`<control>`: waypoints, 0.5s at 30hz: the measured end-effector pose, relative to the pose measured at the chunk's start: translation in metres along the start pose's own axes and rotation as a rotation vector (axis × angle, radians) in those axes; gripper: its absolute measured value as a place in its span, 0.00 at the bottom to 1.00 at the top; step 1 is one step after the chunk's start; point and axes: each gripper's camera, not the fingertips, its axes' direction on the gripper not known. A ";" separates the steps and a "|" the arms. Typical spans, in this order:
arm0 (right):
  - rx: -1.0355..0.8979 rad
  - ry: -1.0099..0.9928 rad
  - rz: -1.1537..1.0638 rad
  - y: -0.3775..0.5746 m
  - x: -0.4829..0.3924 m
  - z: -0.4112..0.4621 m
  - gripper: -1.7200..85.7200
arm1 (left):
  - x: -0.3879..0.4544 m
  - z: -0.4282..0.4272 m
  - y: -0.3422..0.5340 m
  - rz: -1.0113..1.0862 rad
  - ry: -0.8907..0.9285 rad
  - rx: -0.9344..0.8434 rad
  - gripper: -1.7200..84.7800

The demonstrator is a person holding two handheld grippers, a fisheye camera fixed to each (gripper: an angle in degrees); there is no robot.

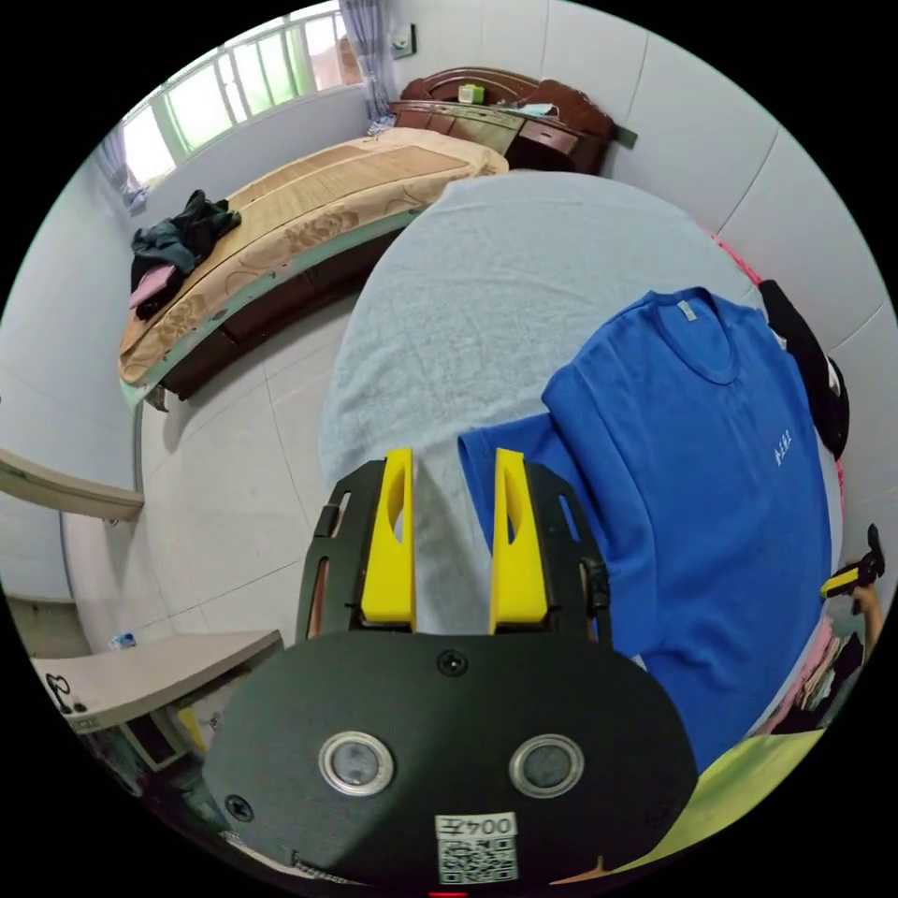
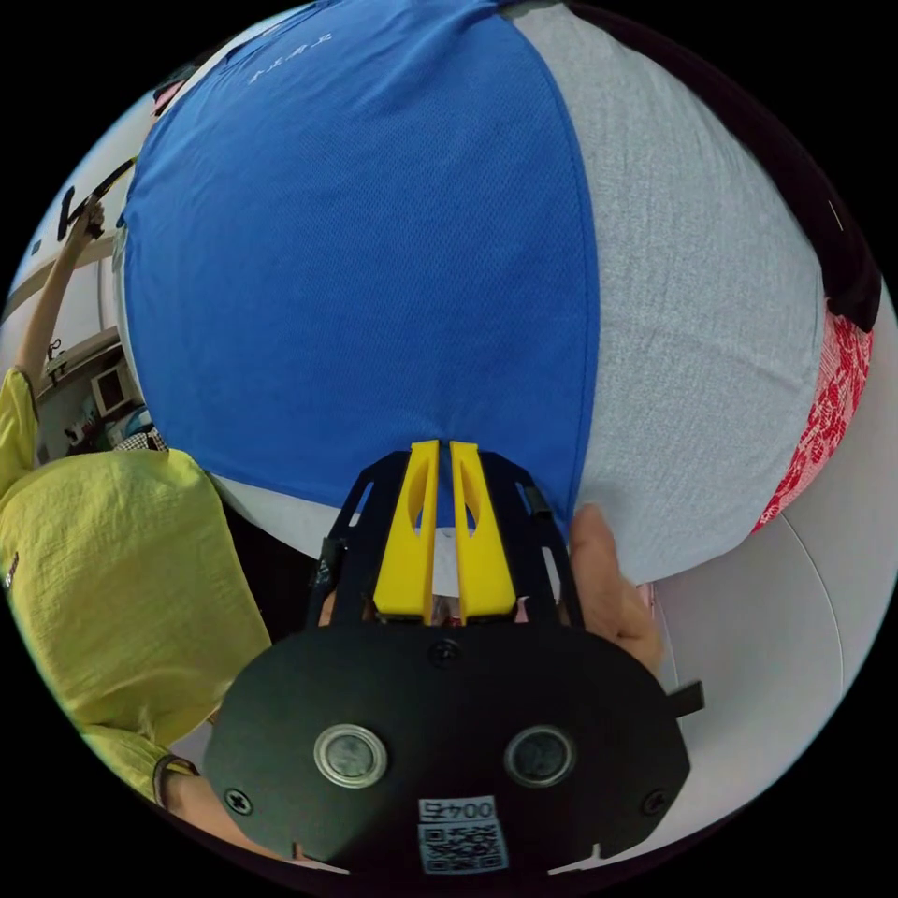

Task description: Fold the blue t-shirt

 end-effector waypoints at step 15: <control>0.003 0.024 0.032 0.009 -0.001 -0.007 0.06 | -0.004 -0.048 0.051 -0.235 -0.112 0.127 0.04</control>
